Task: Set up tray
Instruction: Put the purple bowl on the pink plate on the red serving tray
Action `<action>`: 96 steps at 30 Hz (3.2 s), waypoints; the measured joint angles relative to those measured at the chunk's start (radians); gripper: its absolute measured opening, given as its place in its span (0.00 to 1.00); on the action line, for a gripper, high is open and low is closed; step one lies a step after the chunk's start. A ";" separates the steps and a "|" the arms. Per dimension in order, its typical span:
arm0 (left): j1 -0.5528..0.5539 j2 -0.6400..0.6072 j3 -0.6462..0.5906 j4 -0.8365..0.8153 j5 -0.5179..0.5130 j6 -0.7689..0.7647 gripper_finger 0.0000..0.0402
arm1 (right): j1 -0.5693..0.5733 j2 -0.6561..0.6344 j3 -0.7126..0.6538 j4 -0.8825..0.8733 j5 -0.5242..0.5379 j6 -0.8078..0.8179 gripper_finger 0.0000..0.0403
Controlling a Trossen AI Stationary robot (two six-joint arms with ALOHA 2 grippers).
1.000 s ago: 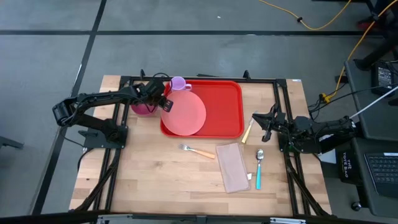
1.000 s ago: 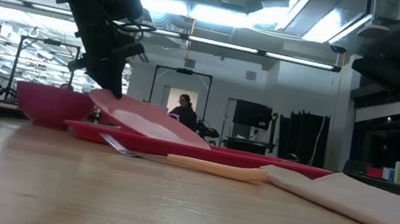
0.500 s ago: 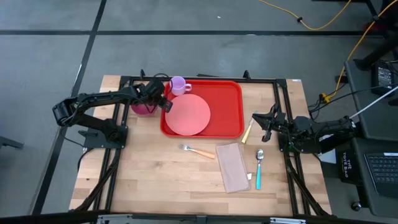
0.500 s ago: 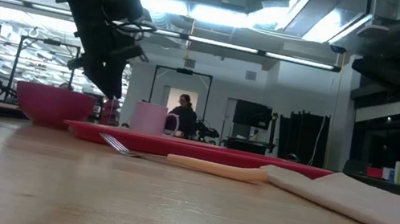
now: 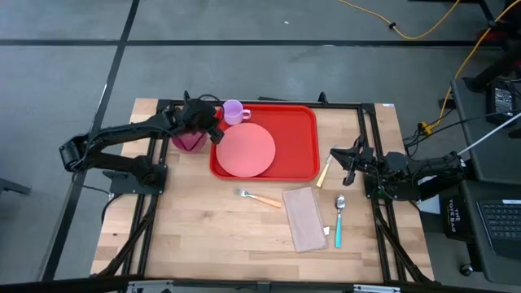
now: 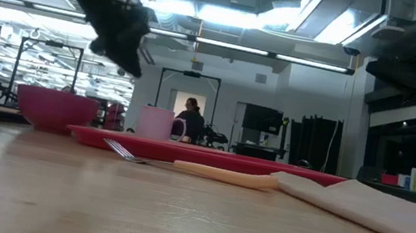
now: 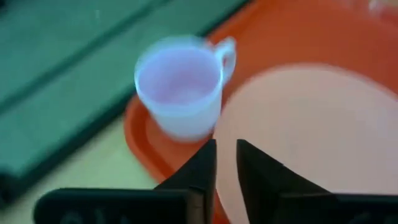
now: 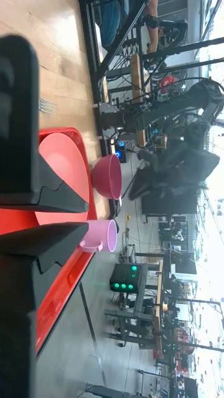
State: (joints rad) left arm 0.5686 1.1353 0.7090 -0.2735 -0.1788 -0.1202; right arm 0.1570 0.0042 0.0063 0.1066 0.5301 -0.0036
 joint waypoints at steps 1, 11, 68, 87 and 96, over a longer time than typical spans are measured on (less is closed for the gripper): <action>0.001 -0.013 0.000 0.018 -0.003 0.024 0.11 | 0.000 0.000 0.000 0.000 0.000 0.000 0.10; 0.007 -0.093 0.000 0.232 0.102 0.271 0.01 | 0.000 0.000 0.000 0.002 0.024 0.021 0.10; -0.207 -0.279 0.081 -0.321 -0.213 -0.032 0.01 | -0.001 0.000 0.000 0.001 0.053 0.048 0.12; -0.216 -0.273 0.081 -0.395 -0.213 -0.072 0.16 | -0.001 0.000 0.000 0.001 0.054 0.020 0.12; -0.229 -0.178 0.081 -0.442 -0.148 -0.139 0.33 | -0.001 0.000 0.000 0.010 0.053 0.025 0.12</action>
State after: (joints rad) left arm 0.3393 0.9574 0.7902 -0.7160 -0.3272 -0.2594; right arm 0.1562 0.0044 0.0067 0.1162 0.5835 0.0216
